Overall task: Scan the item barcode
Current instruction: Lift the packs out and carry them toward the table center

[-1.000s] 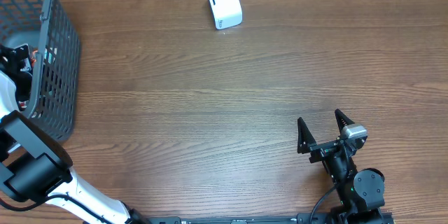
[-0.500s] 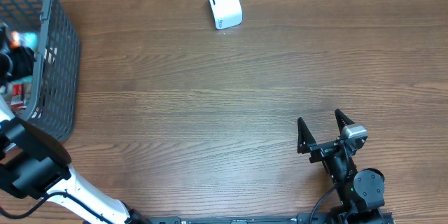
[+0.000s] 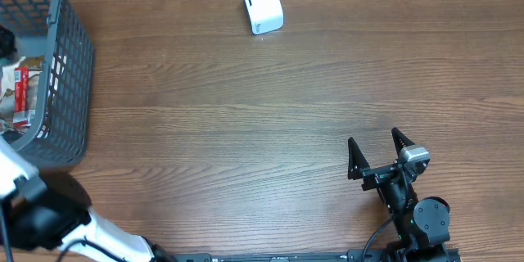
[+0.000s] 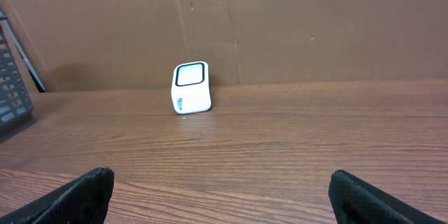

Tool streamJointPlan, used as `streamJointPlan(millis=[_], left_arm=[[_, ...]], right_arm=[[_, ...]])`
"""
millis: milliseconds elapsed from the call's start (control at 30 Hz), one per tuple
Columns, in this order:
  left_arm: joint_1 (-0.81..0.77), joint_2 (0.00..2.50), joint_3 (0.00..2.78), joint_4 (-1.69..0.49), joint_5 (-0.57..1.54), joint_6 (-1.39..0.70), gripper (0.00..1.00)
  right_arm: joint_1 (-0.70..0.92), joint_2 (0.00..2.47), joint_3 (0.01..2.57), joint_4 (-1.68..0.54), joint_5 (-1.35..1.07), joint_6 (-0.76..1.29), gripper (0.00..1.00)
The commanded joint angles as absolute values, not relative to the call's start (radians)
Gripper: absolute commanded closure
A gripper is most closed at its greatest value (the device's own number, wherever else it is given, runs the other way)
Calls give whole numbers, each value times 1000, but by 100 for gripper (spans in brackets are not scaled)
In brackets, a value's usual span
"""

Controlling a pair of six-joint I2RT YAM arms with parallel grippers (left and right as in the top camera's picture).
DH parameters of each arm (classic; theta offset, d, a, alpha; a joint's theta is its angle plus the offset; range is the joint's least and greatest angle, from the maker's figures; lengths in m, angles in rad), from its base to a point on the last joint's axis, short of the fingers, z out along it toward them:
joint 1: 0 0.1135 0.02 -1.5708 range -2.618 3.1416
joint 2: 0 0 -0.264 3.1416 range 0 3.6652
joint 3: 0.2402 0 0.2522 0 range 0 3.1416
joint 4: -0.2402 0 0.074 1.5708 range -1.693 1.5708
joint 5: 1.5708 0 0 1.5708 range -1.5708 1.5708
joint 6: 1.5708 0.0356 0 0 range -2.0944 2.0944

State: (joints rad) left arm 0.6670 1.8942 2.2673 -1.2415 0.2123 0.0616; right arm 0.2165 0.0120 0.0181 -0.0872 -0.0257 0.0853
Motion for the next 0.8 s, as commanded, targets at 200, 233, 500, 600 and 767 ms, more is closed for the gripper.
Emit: streamJointPlan(millis=[200,233,500,600,767], left_arm=[[599,1592,2322,-1293,229,-113,51],[572,1570,2322,-1306,225,-113,52],[278,1499,2320,-1475,114,-122,55],[157,1504,2298,-1530,112,-141,57],[-39,1505,2196,-1539,107,-182,59]], right_arm=[[212,3,8,-81,-28,86,0],[212,3,8,-81,-28,86,0],[212,3,8,-82,-28,86,0],[212,3,8,-81,-28,86,0],[212,3,8,-81,-28,86,0]])
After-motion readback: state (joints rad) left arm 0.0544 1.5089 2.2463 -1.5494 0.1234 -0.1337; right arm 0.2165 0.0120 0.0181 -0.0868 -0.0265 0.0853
